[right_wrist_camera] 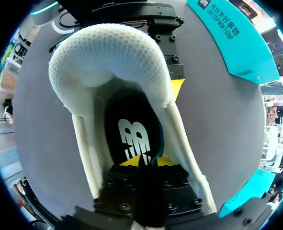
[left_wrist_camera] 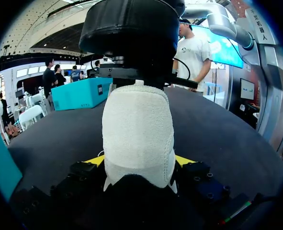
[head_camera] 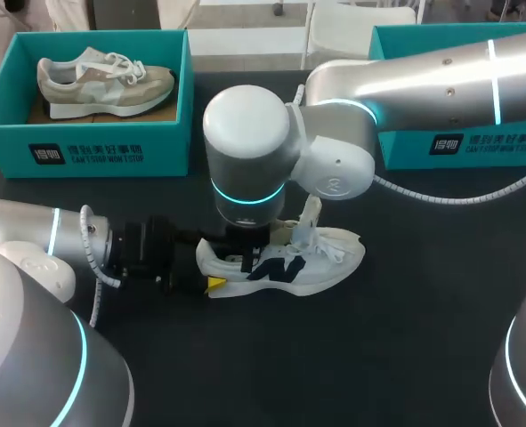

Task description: Take the shoe out of the shoebox, open the shoe tongue, remove and reinsert the insole, then place the shoe into the shoebox

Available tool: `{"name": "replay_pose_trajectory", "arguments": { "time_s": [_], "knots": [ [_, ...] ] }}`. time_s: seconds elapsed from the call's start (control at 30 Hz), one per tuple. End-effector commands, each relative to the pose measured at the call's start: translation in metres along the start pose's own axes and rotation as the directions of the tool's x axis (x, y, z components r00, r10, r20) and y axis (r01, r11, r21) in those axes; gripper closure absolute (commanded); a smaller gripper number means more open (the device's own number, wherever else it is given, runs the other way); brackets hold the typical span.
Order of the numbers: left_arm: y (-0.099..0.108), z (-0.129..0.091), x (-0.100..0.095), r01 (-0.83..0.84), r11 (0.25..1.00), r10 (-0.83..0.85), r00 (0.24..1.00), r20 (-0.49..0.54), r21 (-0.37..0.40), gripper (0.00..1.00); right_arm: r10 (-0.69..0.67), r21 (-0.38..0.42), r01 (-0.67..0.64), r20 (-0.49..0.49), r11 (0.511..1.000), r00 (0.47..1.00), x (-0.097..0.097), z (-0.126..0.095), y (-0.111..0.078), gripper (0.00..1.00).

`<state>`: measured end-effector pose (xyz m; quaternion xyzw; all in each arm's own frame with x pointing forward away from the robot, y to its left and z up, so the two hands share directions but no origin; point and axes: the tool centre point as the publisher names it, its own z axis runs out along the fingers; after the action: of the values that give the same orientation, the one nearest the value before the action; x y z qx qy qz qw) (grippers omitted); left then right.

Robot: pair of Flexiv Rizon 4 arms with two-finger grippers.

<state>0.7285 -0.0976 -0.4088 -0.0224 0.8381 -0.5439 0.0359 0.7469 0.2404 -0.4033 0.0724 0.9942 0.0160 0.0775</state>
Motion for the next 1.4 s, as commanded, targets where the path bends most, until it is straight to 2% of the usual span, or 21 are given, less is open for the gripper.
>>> {"name": "replay_pose_trajectory", "arguments": {
  "time_s": [0.03, 0.2, 0.47, 0.73, 0.87, 1.03, 1.2, 1.4],
  "knots": [
    [0.002, 0.002, 0.002, -0.001, 1.000, 0.001, 1.000, 0.001, 0.001, 1.00, 0.013, 0.003, -0.013, -0.008, 1.000, 1.000, 0.014, 0.026, 0.006, 1.00],
    [0.002, 0.002, 0.002, -0.001, 1.000, 0.001, 1.000, 0.001, 0.001, 1.00, 0.055, 0.020, -0.055, 0.007, 0.998, 0.998, 0.020, 0.009, -0.007, 1.00],
    [0.002, 0.002, 0.002, -0.001, 1.000, 0.001, 1.000, 0.001, 0.001, 1.00, 0.064, -0.001, -0.064, 0.038, 0.998, 0.997, 0.010, -0.025, -0.021, 1.00],
    [0.002, 0.002, 0.002, -0.001, 1.000, 0.001, 1.000, 0.001, 0.001, 1.00, -0.009, -0.084, 0.005, -0.041, 0.996, 0.999, -0.001, -0.048, -0.024, 1.00],
    [0.002, 0.002, 0.002, -0.001, 1.000, 0.001, 1.000, 0.001, 0.001, 1.00, -0.024, -0.094, 0.020, -0.042, 0.995, 0.999, -0.008, -0.060, -0.026, 1.00],
    [0.002, 0.002, 0.002, -0.001, 1.000, 0.001, 1.000, 0.001, 0.001, 1.00, -0.028, -0.077, 0.025, -0.044, 0.997, 0.999, -0.012, -0.067, -0.038, 1.00],
    [0.002, 0.002, 0.002, -0.001, 1.000, 0.001, 1.000, 0.001, 0.001, 1.00, -0.059, -0.137, 0.048, -0.077, 0.989, 0.995, -0.015, -0.073, -0.039, 1.00],
    [0.002, 0.002, 0.002, -0.001, 1.000, 0.001, 1.000, 0.001, 0.001, 1.00, -0.122, -0.205, 0.098, -0.106, 0.974, 0.987, -0.020, -0.081, -0.021, 1.00]
  ]
}}
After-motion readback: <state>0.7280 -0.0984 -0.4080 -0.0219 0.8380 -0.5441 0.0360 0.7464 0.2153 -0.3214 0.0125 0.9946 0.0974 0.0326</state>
